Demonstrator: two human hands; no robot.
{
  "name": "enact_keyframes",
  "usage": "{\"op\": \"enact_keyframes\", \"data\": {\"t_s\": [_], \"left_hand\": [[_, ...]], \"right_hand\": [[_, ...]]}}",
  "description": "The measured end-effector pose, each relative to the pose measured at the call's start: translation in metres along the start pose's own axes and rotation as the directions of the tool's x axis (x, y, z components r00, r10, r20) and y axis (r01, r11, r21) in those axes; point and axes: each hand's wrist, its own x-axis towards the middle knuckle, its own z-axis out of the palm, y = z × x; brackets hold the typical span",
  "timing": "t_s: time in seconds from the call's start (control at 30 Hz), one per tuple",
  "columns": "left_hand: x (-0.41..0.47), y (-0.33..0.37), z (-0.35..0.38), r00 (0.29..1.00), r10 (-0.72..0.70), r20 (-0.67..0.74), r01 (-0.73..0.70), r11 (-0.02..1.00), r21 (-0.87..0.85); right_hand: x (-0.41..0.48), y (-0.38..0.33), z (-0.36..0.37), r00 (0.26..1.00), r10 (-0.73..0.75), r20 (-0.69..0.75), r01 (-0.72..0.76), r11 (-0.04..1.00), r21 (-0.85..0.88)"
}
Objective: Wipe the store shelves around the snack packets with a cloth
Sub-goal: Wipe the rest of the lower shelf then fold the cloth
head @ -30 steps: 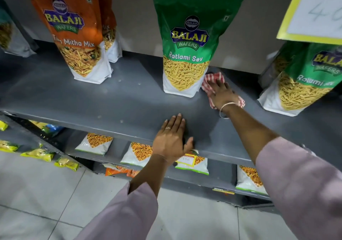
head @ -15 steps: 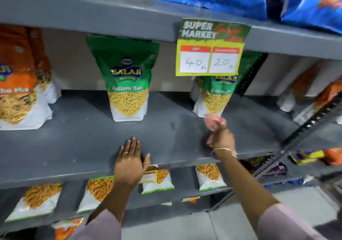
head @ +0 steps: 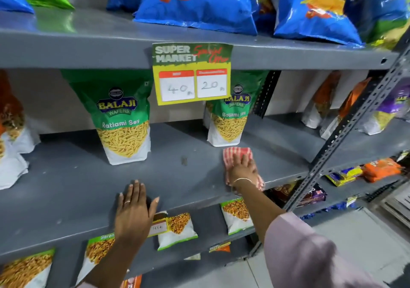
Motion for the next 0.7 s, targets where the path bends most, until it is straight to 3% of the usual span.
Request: {"op": "enact_keyframes", "data": {"t_s": [0.03, 0.1, 0.17, 0.33, 0.43, 0.5, 0.6, 0.63, 0.7], "left_hand": [[0.002, 0.008, -0.001, 1.0, 0.015, -0.014, -0.015, 1.0, 0.021], [0.012, 0.036, -0.005, 0.996, 0.064, -0.056, -0.061, 0.997, 0.055], [0.026, 0.077, -0.009, 0.991, 0.114, -0.064, -0.109, 0.992, 0.068], [0.056, 0.191, 0.011, 0.989, 0.141, -0.046, -0.139, 0.989, 0.045], [0.069, 0.246, 0.034, 0.993, 0.113, -0.021, -0.112, 0.993, 0.027], [0.073, 0.274, 0.043, 0.995, 0.1, 0.002, -0.1, 0.995, 0.021], [0.074, 0.296, 0.054, 0.995, 0.098, 0.022, -0.099, 0.993, 0.064], [0.074, 0.299, 0.057, 0.995, 0.092, 0.026, -0.094, 0.993, 0.065], [0.071, 0.3, 0.063, 0.996, 0.08, 0.038, -0.083, 0.995, 0.061]], "right_hand": [[-0.002, -0.01, 0.004, 0.992, -0.128, 0.006, 0.128, 0.991, -0.049], [-0.009, -0.03, 0.015, 0.909, -0.415, 0.039, 0.417, 0.903, -0.107], [-0.001, -0.02, 0.019, 0.851, -0.518, 0.079, 0.523, 0.851, -0.049], [0.065, 0.093, -0.012, 0.933, -0.357, 0.033, 0.358, 0.924, -0.136], [0.107, 0.155, -0.031, 0.979, -0.204, -0.004, 0.203, 0.978, -0.039], [0.128, 0.18, -0.04, 0.993, -0.111, 0.045, 0.108, 0.992, 0.063], [0.133, 0.18, -0.046, 0.972, -0.214, -0.094, 0.205, 0.974, -0.095], [0.126, 0.173, -0.045, 0.966, -0.23, -0.117, 0.23, 0.973, -0.009], [0.102, 0.151, -0.036, 0.89, -0.449, -0.073, 0.446, 0.893, -0.063]]}}
